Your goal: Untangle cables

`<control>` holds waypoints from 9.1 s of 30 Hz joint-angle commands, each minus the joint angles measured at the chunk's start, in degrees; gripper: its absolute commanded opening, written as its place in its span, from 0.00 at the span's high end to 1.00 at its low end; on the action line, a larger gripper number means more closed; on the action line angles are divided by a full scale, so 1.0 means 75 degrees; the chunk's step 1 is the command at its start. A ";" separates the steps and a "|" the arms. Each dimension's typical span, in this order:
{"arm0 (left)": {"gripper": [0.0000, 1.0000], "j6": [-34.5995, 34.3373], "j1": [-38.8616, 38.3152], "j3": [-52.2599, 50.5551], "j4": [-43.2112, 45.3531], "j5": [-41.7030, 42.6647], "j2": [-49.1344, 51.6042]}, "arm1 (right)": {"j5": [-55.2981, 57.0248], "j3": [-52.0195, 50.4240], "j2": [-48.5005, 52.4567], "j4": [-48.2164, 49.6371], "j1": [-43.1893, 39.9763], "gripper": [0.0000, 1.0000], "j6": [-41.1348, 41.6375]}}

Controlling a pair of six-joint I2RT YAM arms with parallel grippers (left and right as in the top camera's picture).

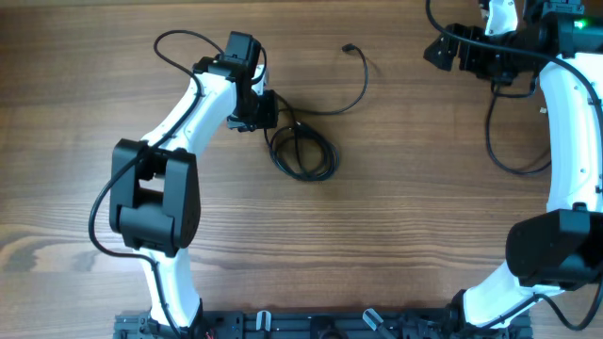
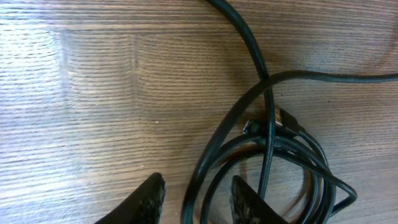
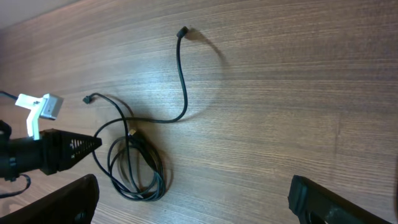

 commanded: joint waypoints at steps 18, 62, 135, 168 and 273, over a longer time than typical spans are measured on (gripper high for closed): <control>0.96 -0.0641 -0.0017 0.0933 0.0166 0.1282 -0.3856 | -0.0023 -0.0029 0.0143 0.0012 0.0679 0.00 -0.0154; 0.96 -1.0722 0.0434 0.0921 0.0463 -0.1134 -0.4240 | 0.1778 -0.0329 0.0230 0.2369 0.5540 0.59 0.7163; 0.96 -0.4223 0.4741 0.0944 0.1005 0.1335 -0.5371 | -0.0184 -0.1058 0.0714 0.0408 0.2384 0.38 0.0082; 0.96 -0.2194 0.2984 0.0828 -0.1565 0.0702 -0.3413 | 0.1813 -0.1230 0.1816 0.1291 0.3891 0.44 0.1813; 0.26 0.0114 0.1684 0.0609 -0.1186 0.2664 -0.2247 | 0.3824 -0.2253 0.3080 0.3730 0.3844 0.64 0.5263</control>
